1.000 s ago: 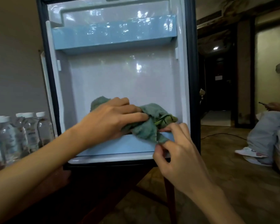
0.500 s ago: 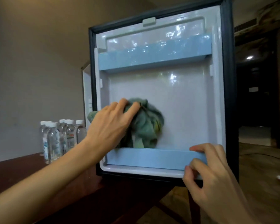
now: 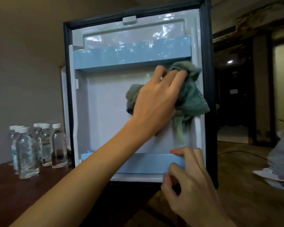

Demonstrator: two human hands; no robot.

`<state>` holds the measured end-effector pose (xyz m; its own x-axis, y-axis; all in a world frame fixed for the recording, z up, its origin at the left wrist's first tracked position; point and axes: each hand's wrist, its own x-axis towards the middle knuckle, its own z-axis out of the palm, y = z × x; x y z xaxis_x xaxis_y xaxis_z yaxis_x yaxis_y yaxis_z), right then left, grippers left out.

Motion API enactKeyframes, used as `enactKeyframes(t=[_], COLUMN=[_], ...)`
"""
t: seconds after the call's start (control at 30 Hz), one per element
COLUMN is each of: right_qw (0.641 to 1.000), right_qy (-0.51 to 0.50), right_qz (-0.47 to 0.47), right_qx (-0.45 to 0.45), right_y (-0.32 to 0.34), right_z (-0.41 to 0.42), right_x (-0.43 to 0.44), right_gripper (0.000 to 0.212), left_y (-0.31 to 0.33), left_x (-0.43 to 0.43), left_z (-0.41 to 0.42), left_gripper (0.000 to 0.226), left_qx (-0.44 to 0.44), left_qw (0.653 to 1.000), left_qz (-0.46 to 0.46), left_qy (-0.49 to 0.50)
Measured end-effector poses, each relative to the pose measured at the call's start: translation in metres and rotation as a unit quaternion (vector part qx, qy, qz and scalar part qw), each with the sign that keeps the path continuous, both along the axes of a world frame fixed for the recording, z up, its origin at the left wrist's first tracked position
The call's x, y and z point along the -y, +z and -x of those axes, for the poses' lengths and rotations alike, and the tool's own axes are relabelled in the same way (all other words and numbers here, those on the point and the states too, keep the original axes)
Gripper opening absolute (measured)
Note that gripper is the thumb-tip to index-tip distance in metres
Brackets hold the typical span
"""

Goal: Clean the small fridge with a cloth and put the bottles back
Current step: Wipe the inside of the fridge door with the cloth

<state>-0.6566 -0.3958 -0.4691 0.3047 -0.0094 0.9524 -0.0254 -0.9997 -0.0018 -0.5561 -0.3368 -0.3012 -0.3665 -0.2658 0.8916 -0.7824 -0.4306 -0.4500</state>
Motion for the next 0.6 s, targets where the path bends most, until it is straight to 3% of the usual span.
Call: enactKeyframes(t=[0.27, 0.33, 0.47, 0.6], right_qw=[1.0, 1.0, 0.999, 0.999], right_qy=[0.013, 0.017, 0.004, -0.018], right_qz=[-0.027, -0.024, -0.029, -0.021], right_qx=[-0.003, 0.0, 0.024, 0.037], right_y=[-0.001, -0.003, -0.009, -0.014], right_z=[-0.009, -0.008, -0.01, -0.011], right_x=[0.014, 0.015, 0.018, 0.02], right_gripper=[0.028, 0.029, 0.03, 0.032], left_y=[-0.012, -0.016, -0.024, -0.018], left_x=[0.0, -0.002, -0.005, -0.015], left_z=[-0.019, -0.018, -0.024, -0.021], left_gripper=[0.051, 0.051, 0.048, 0.049], left_qx=[-0.04, -0.083, -0.195, -0.226], left_qw=[0.975, 0.961, 0.899, 0.847], left_qz=[-0.199, -0.244, -0.374, -0.472], left_qy=[-0.088, -0.096, -0.117, -0.093])
